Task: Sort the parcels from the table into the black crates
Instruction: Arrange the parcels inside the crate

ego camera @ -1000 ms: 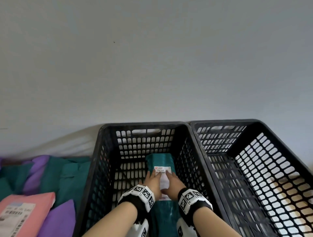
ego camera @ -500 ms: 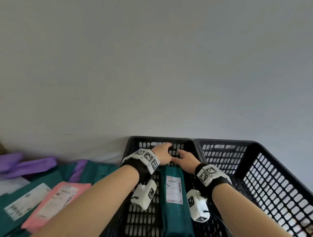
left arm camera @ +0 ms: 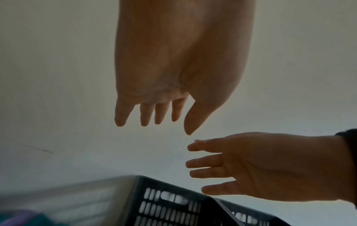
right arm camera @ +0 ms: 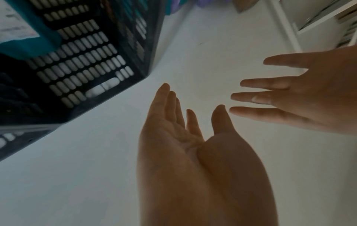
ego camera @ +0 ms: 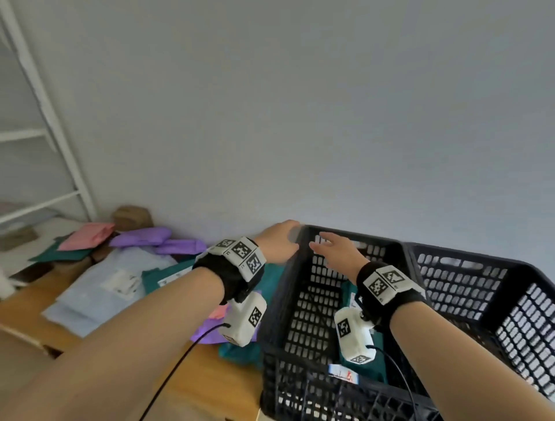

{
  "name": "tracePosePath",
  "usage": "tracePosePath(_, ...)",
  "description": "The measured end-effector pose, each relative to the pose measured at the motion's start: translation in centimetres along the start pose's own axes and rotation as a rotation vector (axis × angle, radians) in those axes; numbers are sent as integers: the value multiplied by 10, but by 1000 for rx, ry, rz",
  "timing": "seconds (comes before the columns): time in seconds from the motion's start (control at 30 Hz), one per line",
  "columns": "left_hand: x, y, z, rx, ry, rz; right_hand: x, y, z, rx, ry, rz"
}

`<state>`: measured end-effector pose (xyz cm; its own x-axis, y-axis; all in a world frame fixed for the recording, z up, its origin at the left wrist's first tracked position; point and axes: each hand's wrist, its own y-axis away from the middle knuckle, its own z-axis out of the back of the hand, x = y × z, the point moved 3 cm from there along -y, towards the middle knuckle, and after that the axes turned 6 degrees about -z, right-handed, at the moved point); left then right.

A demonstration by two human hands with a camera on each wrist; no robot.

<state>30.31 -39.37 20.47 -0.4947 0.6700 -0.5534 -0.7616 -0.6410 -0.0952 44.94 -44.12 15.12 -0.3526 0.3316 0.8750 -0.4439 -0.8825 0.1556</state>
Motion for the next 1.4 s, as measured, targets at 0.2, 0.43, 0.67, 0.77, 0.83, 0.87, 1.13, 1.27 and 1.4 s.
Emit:
tracePosePath(0.2, 61, 60, 41, -68, -32, 136, 35, 21, -81, 78, -38, 32)
tracePosePath(0.43, 156, 114, 75, -96, -2, 226, 57, 24, -173, 126, 26, 17)
tracePosePath(0.67, 243, 147, 87, 21, 70, 208, 62, 15, -247, 44, 78, -97)
tracePosePath(0.77, 272, 154, 85, 72, 62, 203, 54, 15, -272, -9, 134, -165)
tracePosePath(0.83, 291, 158, 78, 104, 104, 201, 45, 16, -286, -38, 139, -215)
tracePosePath(0.87, 300, 160, 74, 124, 120, 204, 41, 16, -292, -47, 127, -234)
tracePosePath(1.13, 352, 152, 39, 235, 234, 210, 5, 2, -329, -91, 75, -405)
tracePosePath(1.27, 374, 130, 22, 270, 255, 244, -13, -20, -337, -87, 40, -448)
tracePosePath(1.4, 395, 103, -1, 323, 243, 298, -32, -47, -340, -71, 2, -502)
